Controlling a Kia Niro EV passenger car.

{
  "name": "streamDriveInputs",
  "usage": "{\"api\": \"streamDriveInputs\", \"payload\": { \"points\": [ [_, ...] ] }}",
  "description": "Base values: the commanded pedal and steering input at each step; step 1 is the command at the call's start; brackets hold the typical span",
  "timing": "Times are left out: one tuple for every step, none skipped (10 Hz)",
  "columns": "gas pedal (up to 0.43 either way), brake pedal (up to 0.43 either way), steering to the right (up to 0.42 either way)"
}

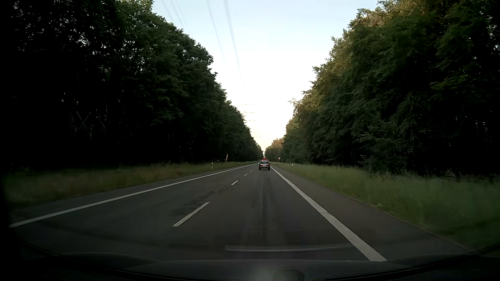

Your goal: Follow the waypoints while adhering to traffic rules and regulations

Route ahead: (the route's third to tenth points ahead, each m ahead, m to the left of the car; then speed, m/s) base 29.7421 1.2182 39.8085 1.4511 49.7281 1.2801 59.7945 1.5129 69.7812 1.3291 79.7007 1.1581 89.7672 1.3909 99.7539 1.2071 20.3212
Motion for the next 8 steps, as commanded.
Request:
{"api": "streamDriveInputs", "payload": {
  "points": [
    [0.047, 0.024, 0.002],
    [0.047, 0.018, 0.002],
    [0.047, 0.024, 0.002],
    [0.047, 0.024, 0.002],
    [0.047, 0.018, 0.002],
    [0.047, 0.024, 0.001],
    [0.047, 0.024, 0.002],
    [0.047, 0.024, 0.002]
  ]
}}
